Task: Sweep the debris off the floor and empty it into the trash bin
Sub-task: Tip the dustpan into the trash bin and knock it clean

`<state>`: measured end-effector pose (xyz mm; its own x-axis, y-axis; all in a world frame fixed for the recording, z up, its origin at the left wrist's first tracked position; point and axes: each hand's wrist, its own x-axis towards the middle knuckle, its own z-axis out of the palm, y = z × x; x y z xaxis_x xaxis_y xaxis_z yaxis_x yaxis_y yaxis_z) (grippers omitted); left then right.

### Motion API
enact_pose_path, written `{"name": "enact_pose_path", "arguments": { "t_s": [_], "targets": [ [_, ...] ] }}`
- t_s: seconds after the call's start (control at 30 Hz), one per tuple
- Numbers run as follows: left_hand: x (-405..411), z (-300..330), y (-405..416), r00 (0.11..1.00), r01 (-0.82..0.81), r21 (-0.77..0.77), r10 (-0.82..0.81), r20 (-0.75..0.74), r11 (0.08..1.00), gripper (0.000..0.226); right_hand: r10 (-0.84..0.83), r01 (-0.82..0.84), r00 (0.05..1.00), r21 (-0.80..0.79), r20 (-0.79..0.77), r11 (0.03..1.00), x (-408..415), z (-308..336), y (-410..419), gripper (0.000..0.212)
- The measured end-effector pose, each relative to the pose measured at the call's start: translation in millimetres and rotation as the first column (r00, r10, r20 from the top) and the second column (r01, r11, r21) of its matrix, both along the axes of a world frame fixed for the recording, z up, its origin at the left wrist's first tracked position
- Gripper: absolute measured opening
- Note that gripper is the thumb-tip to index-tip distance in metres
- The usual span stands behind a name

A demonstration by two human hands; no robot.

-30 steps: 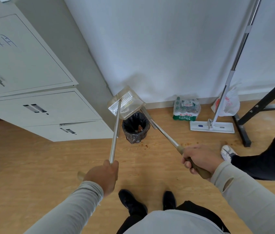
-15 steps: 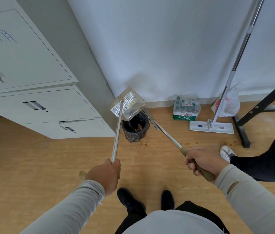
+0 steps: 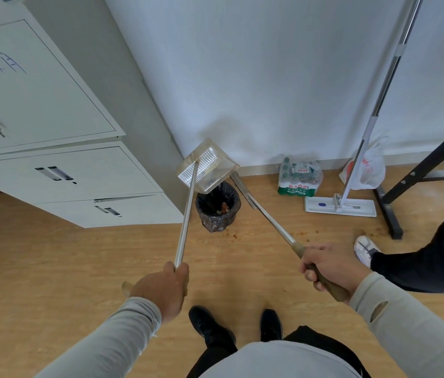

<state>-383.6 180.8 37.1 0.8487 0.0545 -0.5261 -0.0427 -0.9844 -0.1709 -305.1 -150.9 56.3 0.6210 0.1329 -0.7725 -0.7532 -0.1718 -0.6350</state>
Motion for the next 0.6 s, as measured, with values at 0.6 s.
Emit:
{"name": "enact_pose_path", "arguments": {
  "t_s": [0.6],
  "targets": [
    [0, -5, -5, 1.000, -0.012, -0.054, 0.011, -0.009, 0.998, 0.029, 0.015, -0.015, 1.000, -0.023, -0.023, 1.000, -3, -2, 3, 0.020]
  ]
}}
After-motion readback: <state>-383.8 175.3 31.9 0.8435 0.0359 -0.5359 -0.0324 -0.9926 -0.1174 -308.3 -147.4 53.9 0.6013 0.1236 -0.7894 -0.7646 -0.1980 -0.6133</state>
